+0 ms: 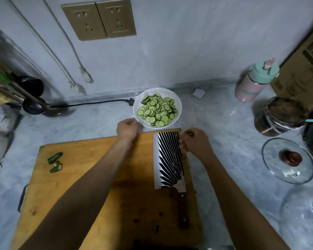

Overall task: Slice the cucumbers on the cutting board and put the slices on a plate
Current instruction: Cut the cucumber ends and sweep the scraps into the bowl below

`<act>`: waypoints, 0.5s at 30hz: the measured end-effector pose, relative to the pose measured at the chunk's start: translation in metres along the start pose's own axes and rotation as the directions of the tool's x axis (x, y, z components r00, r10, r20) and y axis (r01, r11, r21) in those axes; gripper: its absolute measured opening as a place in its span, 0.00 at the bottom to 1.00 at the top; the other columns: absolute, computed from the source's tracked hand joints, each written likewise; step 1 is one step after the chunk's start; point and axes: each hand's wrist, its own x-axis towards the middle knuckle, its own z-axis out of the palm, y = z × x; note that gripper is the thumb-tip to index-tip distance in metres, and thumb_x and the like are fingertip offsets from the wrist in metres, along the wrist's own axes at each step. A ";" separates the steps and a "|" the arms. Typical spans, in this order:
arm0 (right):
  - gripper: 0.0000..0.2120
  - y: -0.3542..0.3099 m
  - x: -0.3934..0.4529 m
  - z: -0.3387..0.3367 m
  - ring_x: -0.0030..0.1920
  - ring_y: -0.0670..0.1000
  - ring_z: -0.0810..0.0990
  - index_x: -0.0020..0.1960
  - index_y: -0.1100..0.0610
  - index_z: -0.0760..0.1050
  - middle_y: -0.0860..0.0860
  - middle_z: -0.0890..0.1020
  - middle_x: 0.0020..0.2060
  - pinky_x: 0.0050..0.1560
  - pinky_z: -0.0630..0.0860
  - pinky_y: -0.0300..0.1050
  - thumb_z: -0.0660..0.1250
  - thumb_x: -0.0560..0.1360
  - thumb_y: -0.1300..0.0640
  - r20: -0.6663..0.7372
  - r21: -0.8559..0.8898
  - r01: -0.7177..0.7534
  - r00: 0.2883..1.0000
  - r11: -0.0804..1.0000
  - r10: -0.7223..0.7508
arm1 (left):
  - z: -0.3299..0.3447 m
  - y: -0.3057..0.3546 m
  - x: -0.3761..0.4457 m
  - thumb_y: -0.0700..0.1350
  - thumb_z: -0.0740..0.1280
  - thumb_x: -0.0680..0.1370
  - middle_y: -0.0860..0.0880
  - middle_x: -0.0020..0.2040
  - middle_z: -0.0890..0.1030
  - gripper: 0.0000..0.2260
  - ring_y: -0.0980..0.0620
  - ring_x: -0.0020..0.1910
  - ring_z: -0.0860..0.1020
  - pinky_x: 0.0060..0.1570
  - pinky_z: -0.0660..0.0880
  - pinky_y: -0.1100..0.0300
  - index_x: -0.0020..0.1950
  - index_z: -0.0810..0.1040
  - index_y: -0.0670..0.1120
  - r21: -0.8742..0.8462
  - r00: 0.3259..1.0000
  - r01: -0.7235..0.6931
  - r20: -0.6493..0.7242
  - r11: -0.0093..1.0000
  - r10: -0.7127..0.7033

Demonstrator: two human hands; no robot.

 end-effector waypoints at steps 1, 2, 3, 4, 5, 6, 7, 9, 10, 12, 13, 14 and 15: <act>0.07 0.001 -0.008 0.005 0.32 0.50 0.82 0.48 0.61 0.78 0.57 0.84 0.37 0.37 0.82 0.46 0.65 0.81 0.58 0.012 0.003 0.026 1.000 1.000 -0.026 | -0.013 -0.008 -0.010 0.47 0.70 0.67 0.47 0.49 0.84 0.13 0.46 0.49 0.82 0.55 0.79 0.50 0.50 0.82 0.49 0.005 0.999 -0.037 0.011 0.999 0.036; 0.06 0.001 -0.017 0.011 0.32 0.50 0.82 0.47 0.59 0.78 0.56 0.84 0.37 0.37 0.83 0.46 0.65 0.81 0.58 0.030 -0.002 0.055 0.998 0.998 -0.055 | -0.026 -0.016 -0.024 0.45 0.71 0.70 0.48 0.49 0.84 0.10 0.48 0.49 0.82 0.55 0.79 0.53 0.52 0.82 0.50 -0.007 0.997 -0.076 0.017 0.997 0.076; 0.06 0.001 -0.025 0.019 0.32 0.49 0.83 0.46 0.58 0.78 0.56 0.84 0.36 0.37 0.83 0.47 0.65 0.81 0.58 0.048 -0.004 0.086 0.995 0.996 -0.086 | -0.040 -0.028 -0.035 0.42 0.70 0.73 0.49 0.48 0.84 0.08 0.50 0.48 0.81 0.53 0.78 0.57 0.50 0.82 0.51 -0.022 0.994 -0.109 0.018 0.994 0.109; 0.06 0.000 -0.033 0.027 0.31 0.49 0.83 0.46 0.58 0.78 0.55 0.84 0.36 0.37 0.83 0.46 0.65 0.81 0.59 0.065 0.003 0.111 0.992 0.994 -0.111 | -0.055 -0.039 -0.046 0.38 0.69 0.75 0.51 0.46 0.84 0.09 0.52 0.47 0.80 0.51 0.77 0.62 0.48 0.82 0.52 -0.033 0.989 -0.142 0.023 0.989 0.143; 0.06 -0.002 -0.041 0.036 0.31 0.48 0.83 0.46 0.59 0.78 0.55 0.83 0.35 0.37 0.82 0.45 0.65 0.81 0.59 0.074 0.026 0.127 0.989 0.992 -0.128 | -0.072 -0.052 -0.056 0.35 0.68 0.76 0.53 0.44 0.83 0.12 0.54 0.45 0.80 0.48 0.75 0.65 0.45 0.82 0.53 -0.032 0.986 -0.165 0.033 0.986 0.166; 0.07 -0.004 -0.049 0.045 0.31 0.48 0.82 0.46 0.60 0.77 0.55 0.83 0.35 0.36 0.81 0.44 0.65 0.81 0.60 0.077 0.054 0.134 0.987 0.990 -0.138 | -0.090 -0.064 -0.066 0.32 0.66 0.76 0.54 0.43 0.83 0.15 0.53 0.45 0.79 0.46 0.74 0.67 0.43 0.82 0.53 -0.027 0.982 -0.180 0.046 0.983 0.181; 0.07 -0.006 -0.058 0.054 0.31 0.48 0.82 0.46 0.62 0.77 0.55 0.83 0.34 0.36 0.80 0.43 0.65 0.81 0.60 0.087 0.077 0.133 0.986 0.988 -0.140 | -0.109 -0.078 -0.072 0.30 0.65 0.76 0.53 0.43 0.83 0.17 0.53 0.45 0.79 0.46 0.74 0.68 0.42 0.82 0.53 0.009 0.980 -0.191 0.053 0.982 0.190; 0.08 -0.010 -0.077 0.075 0.33 0.49 0.82 0.45 0.63 0.77 0.56 0.82 0.35 0.36 0.80 0.44 0.64 0.81 0.60 0.139 0.070 0.129 0.981 0.989 -0.137 | -0.149 -0.102 -0.079 0.31 0.65 0.77 0.50 0.47 0.84 0.15 0.53 0.48 0.79 0.49 0.73 0.70 0.44 0.82 0.51 0.142 0.976 -0.220 0.038 0.965 0.216; 0.08 -0.013 -0.085 0.086 0.33 0.50 0.82 0.45 0.62 0.78 0.56 0.83 0.36 0.37 0.80 0.44 0.65 0.81 0.60 0.172 0.050 0.136 0.975 0.989 -0.143 | -0.169 -0.110 -0.081 0.33 0.65 0.77 0.50 0.48 0.83 0.13 0.54 0.49 0.79 0.50 0.72 0.71 0.47 0.82 0.50 0.208 0.974 -0.227 0.021 0.951 0.227; 0.09 -0.018 -0.100 0.111 0.33 0.49 0.83 0.43 0.57 0.78 0.55 0.84 0.36 0.38 0.81 0.44 0.65 0.81 0.58 0.223 -0.001 0.185 0.958 0.983 -0.180 | -0.205 -0.123 -0.085 0.35 0.66 0.77 0.51 0.48 0.83 0.10 0.55 0.50 0.79 0.53 0.72 0.68 0.50 0.82 0.50 0.283 0.968 -0.234 -0.026 0.930 0.251; 0.09 -0.022 -0.107 0.123 0.33 0.50 0.83 0.42 0.55 0.77 0.54 0.84 0.36 0.39 0.81 0.45 0.65 0.81 0.58 0.245 -0.026 0.210 0.949 0.977 -0.198 | -0.219 -0.129 -0.084 0.35 0.67 0.77 0.50 0.49 0.83 0.10 0.54 0.51 0.79 0.55 0.73 0.65 0.51 0.83 0.48 0.304 0.961 -0.238 -0.064 0.922 0.270; 0.10 -0.027 -0.113 0.136 0.34 0.50 0.83 0.41 0.53 0.76 0.54 0.84 0.36 0.39 0.81 0.44 0.65 0.81 0.57 0.271 -0.042 0.225 0.940 0.974 -0.205 | -0.231 -0.134 -0.083 0.36 0.67 0.76 0.49 0.49 0.83 0.09 0.55 0.51 0.79 0.55 0.73 0.65 0.52 0.84 0.46 0.324 0.953 -0.238 -0.103 0.916 0.284; 0.09 -0.032 -0.119 0.148 0.34 0.49 0.83 0.42 0.53 0.76 0.54 0.84 0.36 0.39 0.81 0.44 0.65 0.81 0.57 0.297 -0.048 0.227 0.933 0.973 -0.203 | -0.241 -0.138 -0.081 0.36 0.68 0.76 0.49 0.51 0.83 0.09 0.55 0.51 0.78 0.54 0.71 0.66 0.53 0.84 0.45 0.352 0.947 -0.225 -0.139 0.908 0.289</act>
